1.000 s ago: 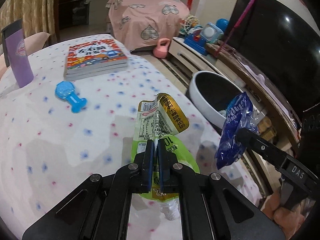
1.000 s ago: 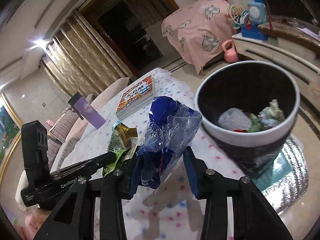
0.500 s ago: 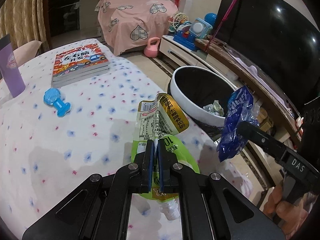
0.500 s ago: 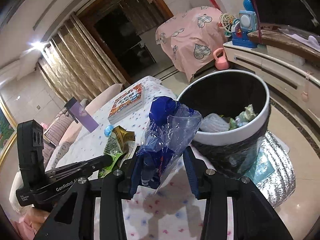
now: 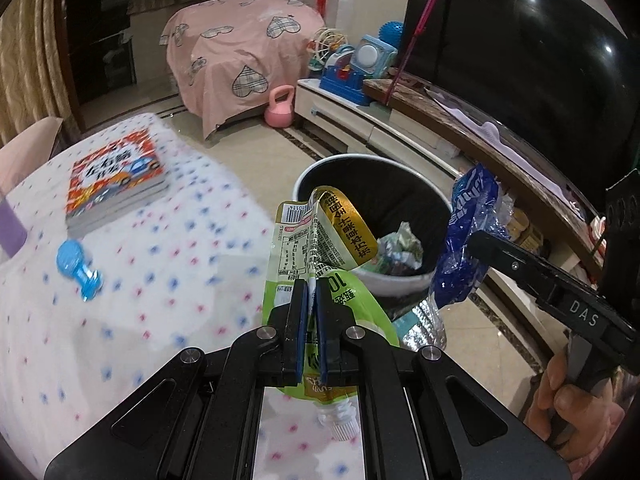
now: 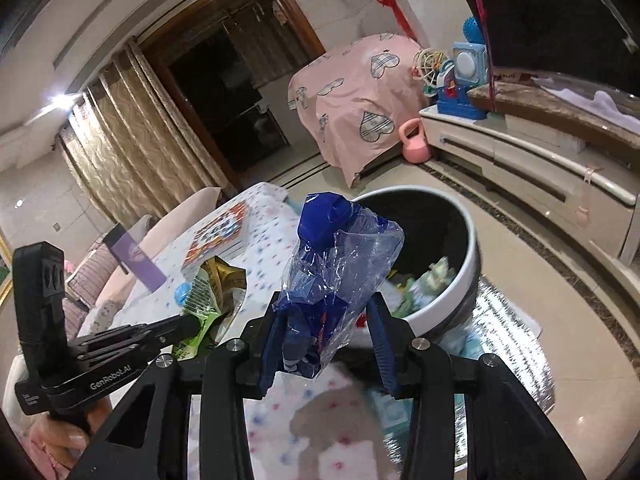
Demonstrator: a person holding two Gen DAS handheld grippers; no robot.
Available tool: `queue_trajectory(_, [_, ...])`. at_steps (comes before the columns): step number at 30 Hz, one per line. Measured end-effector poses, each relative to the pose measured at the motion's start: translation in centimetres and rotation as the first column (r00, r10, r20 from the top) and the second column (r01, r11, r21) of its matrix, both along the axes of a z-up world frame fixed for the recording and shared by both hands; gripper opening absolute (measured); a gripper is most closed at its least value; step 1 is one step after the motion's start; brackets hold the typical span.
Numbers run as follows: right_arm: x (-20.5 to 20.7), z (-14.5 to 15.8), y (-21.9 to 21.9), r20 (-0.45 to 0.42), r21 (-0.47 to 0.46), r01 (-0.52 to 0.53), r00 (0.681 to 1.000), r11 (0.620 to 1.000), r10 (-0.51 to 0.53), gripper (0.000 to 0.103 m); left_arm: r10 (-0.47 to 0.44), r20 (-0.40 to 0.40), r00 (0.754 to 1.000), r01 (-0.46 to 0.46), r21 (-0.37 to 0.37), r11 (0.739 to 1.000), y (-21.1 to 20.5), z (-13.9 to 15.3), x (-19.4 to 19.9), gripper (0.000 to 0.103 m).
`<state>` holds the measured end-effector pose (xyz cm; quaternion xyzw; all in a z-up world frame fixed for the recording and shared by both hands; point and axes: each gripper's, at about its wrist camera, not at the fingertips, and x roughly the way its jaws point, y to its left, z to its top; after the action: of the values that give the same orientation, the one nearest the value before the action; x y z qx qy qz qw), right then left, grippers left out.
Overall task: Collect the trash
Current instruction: 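Carry the green pouch and blue bag over the bin with both grippers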
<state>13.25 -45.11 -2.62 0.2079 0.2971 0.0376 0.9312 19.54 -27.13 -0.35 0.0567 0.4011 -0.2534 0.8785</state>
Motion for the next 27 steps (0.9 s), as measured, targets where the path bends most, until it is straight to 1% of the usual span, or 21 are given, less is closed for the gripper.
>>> queue_trajectory(7, [1.5, 0.6, -1.7, -0.010, -0.055, 0.013, 1.000, 0.998, -0.013, 0.041, -0.026, 0.011, 1.000, 0.026, 0.022, 0.999, -3.1, 0.5, 1.9, 0.004])
queue_trajectory(11, [2.8, 0.5, -2.5, -0.034, -0.095, 0.014, 0.999, 0.995, -0.017, 0.041, -0.041, 0.013, 0.999, 0.041, 0.043, 0.998, -4.6, 0.4, 2.9, 0.004])
queue_trajectory(19, [4.2, -0.2, -3.6, -0.076, -0.122, 0.015, 0.997, 0.992, -0.024, 0.041, -0.055, -0.004, 0.998, 0.055, 0.071, 0.996, -6.5, -0.3, 4.7, 0.004])
queue_trajectory(27, [6.3, -0.8, -3.7, -0.120, -0.152, -0.021, 0.993, 0.988, 0.002, 0.041, -0.062, -0.033, 0.998, 0.065, 0.097, 0.993, -8.0, -1.0, 6.2, 0.004])
